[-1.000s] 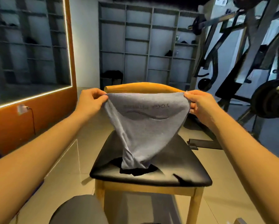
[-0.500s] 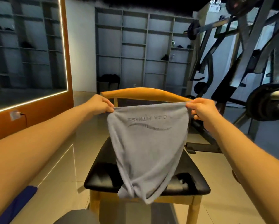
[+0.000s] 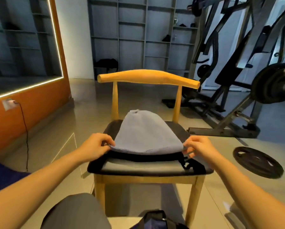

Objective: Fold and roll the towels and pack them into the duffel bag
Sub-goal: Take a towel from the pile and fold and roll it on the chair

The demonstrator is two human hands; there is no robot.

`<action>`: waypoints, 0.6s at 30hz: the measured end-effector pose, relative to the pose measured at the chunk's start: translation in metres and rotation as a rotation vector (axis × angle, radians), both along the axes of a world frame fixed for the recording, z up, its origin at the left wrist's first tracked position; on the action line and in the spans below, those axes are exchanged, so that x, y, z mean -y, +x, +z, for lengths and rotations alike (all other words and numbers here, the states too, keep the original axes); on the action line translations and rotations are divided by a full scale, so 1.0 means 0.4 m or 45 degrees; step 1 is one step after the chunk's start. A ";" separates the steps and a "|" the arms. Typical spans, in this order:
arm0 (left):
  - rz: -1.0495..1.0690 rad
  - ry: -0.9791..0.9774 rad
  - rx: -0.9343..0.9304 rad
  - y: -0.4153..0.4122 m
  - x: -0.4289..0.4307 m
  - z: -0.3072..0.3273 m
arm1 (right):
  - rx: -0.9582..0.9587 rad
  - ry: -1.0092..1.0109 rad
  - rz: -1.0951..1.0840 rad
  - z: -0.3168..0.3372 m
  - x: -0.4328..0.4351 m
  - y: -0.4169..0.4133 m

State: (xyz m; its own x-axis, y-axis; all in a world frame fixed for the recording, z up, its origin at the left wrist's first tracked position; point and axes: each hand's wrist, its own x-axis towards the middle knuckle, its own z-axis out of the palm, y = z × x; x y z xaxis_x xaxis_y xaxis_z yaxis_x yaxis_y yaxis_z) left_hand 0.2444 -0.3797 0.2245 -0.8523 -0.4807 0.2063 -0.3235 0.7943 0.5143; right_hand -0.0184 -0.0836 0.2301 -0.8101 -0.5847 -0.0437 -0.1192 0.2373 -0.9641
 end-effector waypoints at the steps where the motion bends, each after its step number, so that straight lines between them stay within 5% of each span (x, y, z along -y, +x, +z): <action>1: -0.025 -0.029 0.098 0.013 -0.002 -0.044 | -0.009 0.084 0.058 -0.037 -0.016 0.011; 18: -0.431 0.045 0.794 0.032 -0.055 -0.030 | -0.440 1.041 0.653 -0.025 -0.039 0.080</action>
State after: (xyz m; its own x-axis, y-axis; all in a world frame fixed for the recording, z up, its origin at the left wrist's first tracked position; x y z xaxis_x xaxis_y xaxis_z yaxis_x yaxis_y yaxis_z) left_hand 0.2571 -0.3578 0.2126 -0.9101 -0.1658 -0.3797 -0.3043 0.8895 0.3408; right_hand 0.0134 -0.0681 0.2201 -0.5150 -0.7603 -0.3959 -0.6318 0.6488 -0.4241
